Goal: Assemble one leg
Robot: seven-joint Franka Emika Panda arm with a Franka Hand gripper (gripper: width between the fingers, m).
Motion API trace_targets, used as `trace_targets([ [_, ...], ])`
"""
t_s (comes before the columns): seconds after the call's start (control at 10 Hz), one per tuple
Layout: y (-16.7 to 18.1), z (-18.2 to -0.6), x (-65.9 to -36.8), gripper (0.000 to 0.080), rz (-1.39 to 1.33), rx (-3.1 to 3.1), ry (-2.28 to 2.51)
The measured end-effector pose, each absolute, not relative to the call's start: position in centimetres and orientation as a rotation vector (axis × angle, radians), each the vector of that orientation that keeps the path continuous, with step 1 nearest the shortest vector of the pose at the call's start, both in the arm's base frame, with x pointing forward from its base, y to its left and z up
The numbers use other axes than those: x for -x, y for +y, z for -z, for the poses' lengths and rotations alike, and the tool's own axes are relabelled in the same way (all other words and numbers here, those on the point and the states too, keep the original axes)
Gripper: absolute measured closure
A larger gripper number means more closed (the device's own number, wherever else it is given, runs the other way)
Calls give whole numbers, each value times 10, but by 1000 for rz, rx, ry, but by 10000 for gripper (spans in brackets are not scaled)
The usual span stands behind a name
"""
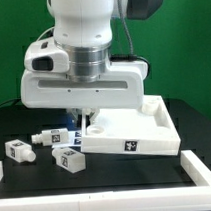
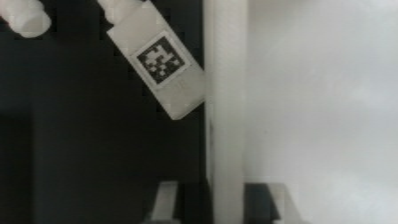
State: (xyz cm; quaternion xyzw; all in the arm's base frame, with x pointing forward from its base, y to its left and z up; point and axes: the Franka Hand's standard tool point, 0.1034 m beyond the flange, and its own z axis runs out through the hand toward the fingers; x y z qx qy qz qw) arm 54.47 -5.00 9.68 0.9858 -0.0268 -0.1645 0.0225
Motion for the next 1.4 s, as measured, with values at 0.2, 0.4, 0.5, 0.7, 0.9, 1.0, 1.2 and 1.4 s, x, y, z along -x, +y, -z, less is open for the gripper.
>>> trace_targets([
  [0.2, -51, -92, -545, 745, 514, -3051, -82],
  [0.4, -53, -71, -568, 745, 470, -3045, -65],
  [0.5, -52, -60, -581, 745, 388, -3051, -49],
  [0.7, -52, -53, -586, 745, 315, -3057, -36],
  [0.9, -52, -51, -586, 745, 316, -3057, -35],
  [1.0, -52, -51, -586, 745, 318, -3056, -35],
  [1.2, -36, -39, -593, 745, 285, -3054, -31],
  [1.4, -22, -28, -598, 745, 315, -3046, 1],
])
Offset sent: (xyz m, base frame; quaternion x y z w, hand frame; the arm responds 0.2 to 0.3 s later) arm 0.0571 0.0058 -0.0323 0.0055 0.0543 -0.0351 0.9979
